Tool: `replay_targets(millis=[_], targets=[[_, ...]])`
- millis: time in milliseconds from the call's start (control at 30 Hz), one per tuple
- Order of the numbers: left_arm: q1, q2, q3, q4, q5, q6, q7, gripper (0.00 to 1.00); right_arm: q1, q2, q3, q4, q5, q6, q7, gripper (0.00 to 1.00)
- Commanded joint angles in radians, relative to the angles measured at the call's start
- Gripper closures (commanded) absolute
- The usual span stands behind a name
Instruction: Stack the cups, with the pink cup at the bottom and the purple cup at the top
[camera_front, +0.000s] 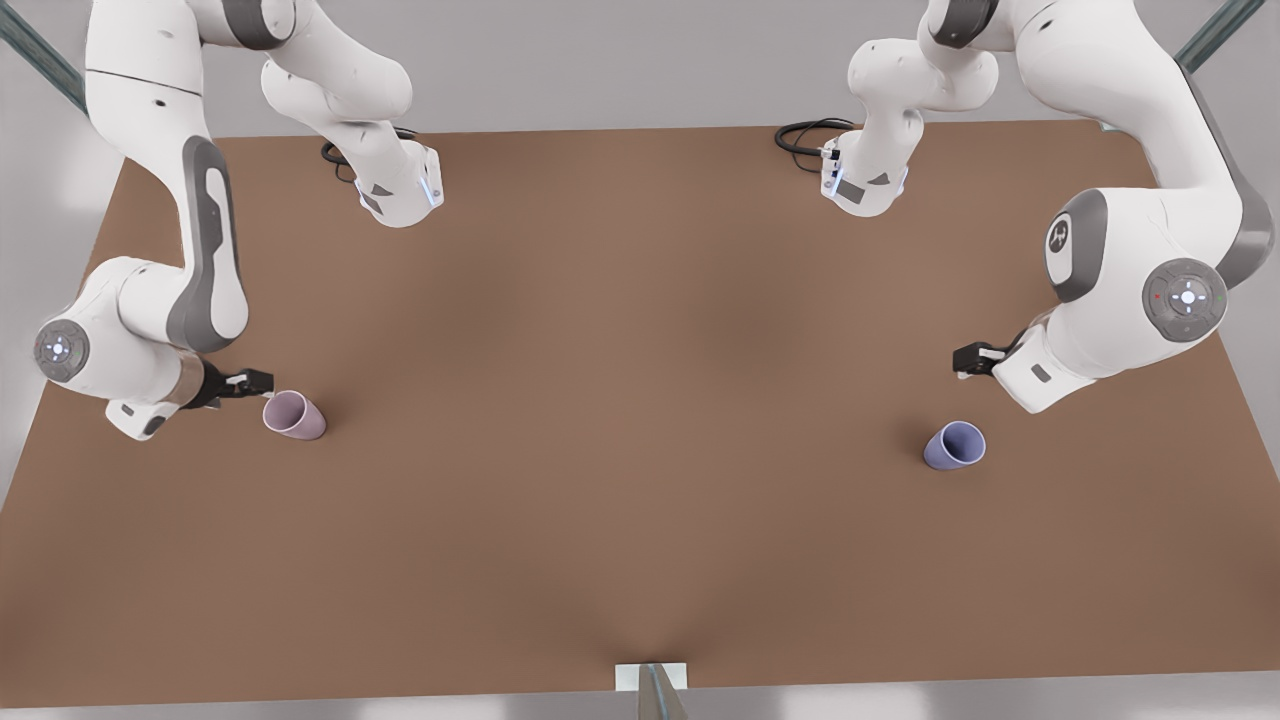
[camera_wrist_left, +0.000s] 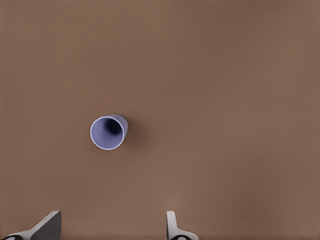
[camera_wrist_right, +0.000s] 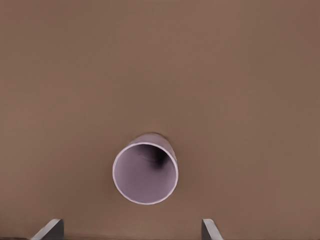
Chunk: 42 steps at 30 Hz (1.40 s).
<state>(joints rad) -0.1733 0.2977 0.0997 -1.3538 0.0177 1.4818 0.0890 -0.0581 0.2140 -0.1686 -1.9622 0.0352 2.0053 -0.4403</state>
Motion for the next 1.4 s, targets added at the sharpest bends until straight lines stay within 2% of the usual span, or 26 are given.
replay_targets(millis=[0,133,267,333,533,633,667,700,733,767,800,900,1367], targets=[[0.0,0.0,0.0,-0.001,-0.001,0.0,0.0,0.0,-0.008,-0.002,0.0,-0.007,0.0,0.001,-0.003,0.0],[0.002,0.006,0.002,0.001,-0.001,-0.002,0.002,0.0,-0.054,0.016,-0.002,-0.099,0.017,0.081,-0.1,0.0],[0.003,0.012,0.002,0.001,-0.001,0.0,0.002,0.0,-0.049,0.067,-0.006,-0.119,0.035,0.174,-0.15,0.0],[0.005,0.017,0.002,0.001,-0.001,0.002,0.002,0.0,-0.046,0.07,-0.006,-0.196,0.035,0.316,-0.19,0.0],[0.006,0.017,0.002,0.001,-0.002,0.002,0.002,0.0,-0.054,0.102,-0.008,-0.221,0.035,0.4,-0.19,0.01],[0.009,0.026,0.002,0.002,-0.001,0.003,0.002,0.0,-0.054,0.114,-0.008,-0.219,0.035,0.438,-0.19,0.09],[0.009,0.026,0.002,0.004,-0.001,0.003,0.002,0.0,-0.054,0.123,-0.006,-0.221,0.035,0.444,-0.19,0.15],[0.009,0.026,0.002,0.004,-0.002,0.003,0.002,0.0,-0.052,0.125,-0.006,-0.219,0.035,0.444,-0.189,0.28],[0.009,0.026,0.002,0.004,-0.001,0.003,0.002,0.0,-0.052,0.125,-0.006,-0.216,0.035,0.454,-0.189,0.37],[0.009,0.026,0.002,0.004,-0.002,0.003,0.003,0.0,-0.052,0.13,-0.006,-0.218,0.035,0.458,-0.187,0.38],[0.009,0.026,0.002,0.004,-0.001,0.003,0.003,0.0,-0.052,0.13,-0.006,-0.219,0.037,0.458,-0.187,0.45],[0.009,0.026,0.003,0.004,-0.001,0.003,0.005,0.0,-0.049,0.134,-0.006,-0.218,0.037,0.455,-0.184,0.78],[0.012,0.038,0.032,0.007,-0.007,0.012,0.012,0.0,-0.013,0.127,0.003,-0.21,0.04,0.441,-0.172,0.79]])
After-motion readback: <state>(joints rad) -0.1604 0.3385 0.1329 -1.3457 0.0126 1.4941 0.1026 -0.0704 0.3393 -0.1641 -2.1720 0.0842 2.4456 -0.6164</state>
